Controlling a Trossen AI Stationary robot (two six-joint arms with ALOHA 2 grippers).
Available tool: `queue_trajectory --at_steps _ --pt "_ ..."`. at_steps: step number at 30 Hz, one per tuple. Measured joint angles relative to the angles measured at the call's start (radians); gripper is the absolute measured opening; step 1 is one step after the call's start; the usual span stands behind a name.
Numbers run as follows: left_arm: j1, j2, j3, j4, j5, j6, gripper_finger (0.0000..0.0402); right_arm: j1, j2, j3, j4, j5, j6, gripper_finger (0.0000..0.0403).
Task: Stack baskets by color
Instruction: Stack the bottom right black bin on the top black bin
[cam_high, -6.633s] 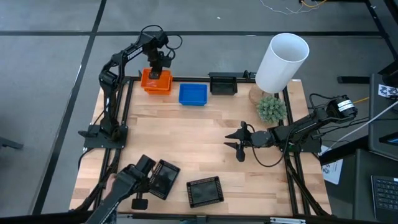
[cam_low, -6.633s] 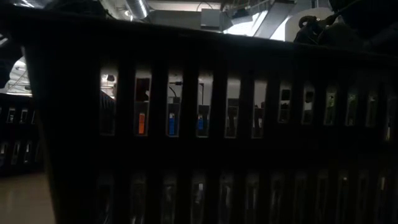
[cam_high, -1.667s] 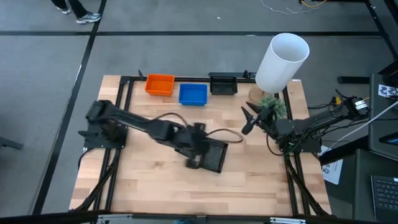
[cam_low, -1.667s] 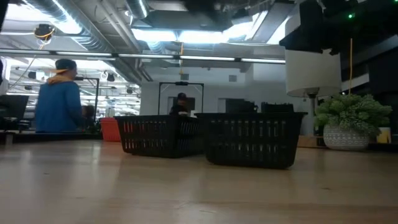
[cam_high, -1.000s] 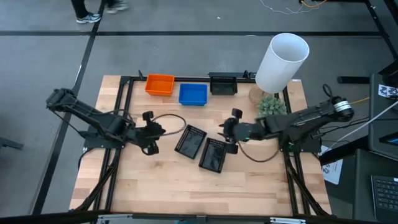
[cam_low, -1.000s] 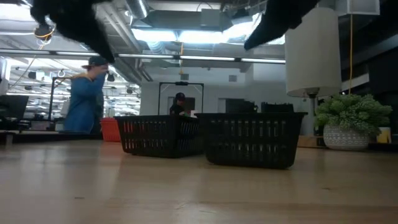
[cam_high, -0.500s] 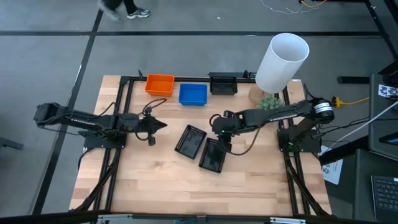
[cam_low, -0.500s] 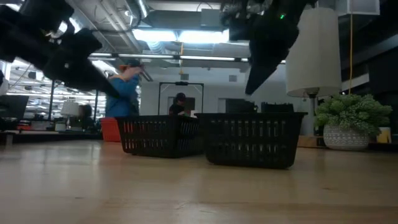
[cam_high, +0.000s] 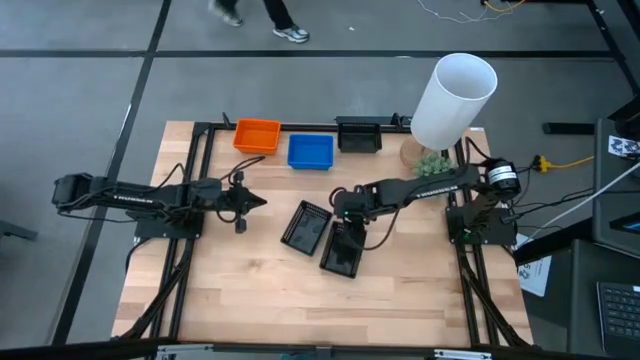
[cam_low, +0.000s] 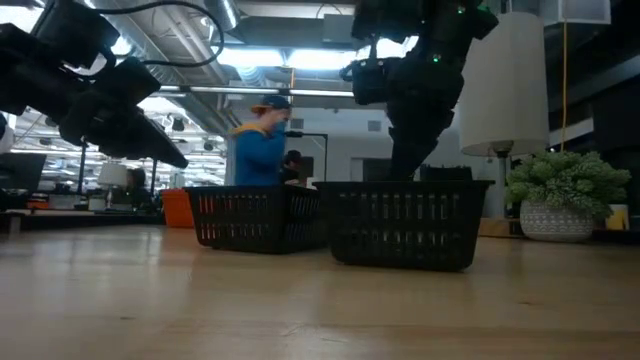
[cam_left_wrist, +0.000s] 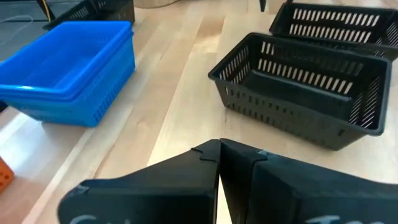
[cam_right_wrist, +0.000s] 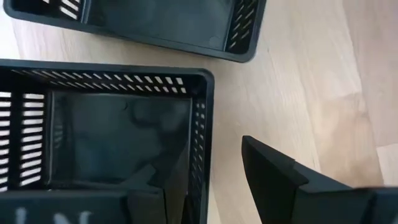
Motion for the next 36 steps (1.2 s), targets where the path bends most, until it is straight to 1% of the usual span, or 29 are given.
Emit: queue_trajectory --at_steps 3,6,9,11,14,18,20,23,27,30,36 --pt "0.001 0.0 0.0 -0.022 0.0 0.0 0.0 0.003 0.012 0.0 0.011 0.009 -0.04 0.0151" --pt "0.001 0.0 0.0 -0.04 0.0 -0.005 0.0 0.018 0.016 0.0 0.059 0.014 -0.149 0.0151" --pt "0.001 0.0 0.0 -0.051 0.0 -0.01 0.0 0.049 0.013 0.0 0.139 0.062 -0.259 0.0151" --pt "0.001 0.0 0.0 -0.054 0.0 -0.011 0.0 0.069 0.01 0.014 0.147 0.098 -0.326 0.0151" --pt "0.001 0.0 0.0 -0.055 0.0 -0.011 0.0 0.093 0.007 0.029 0.157 0.098 -0.43 0.0151" --pt "0.001 0.0 0.0 -0.057 0.0 -0.011 0.0 0.121 0.01 0.029 0.141 0.039 -0.527 0.0151" --pt "0.001 0.0 0.0 -0.057 0.0 -0.011 0.0 0.129 0.021 0.03 0.136 0.004 -0.535 0.0151" --pt "0.001 0.0 0.0 -0.06 0.0 -0.012 0.0 0.145 0.039 0.029 0.074 -0.027 -0.535 0.0151" --pt "0.001 0.0 0.0 -0.081 0.0 -0.012 0.0 0.18 0.03 0.032 -0.061 -0.027 -0.509 0.0151" --pt "0.001 0.0 0.0 -0.085 0.0 -0.016 0.0 0.212 0.028 0.069 -0.156 -0.027 -0.477 0.0151" --pt "0.001 0.0 0.0 -0.101 0.0 -0.03 0.0 0.28 0.027 0.075 -0.217 -0.028 -0.508 0.0151"
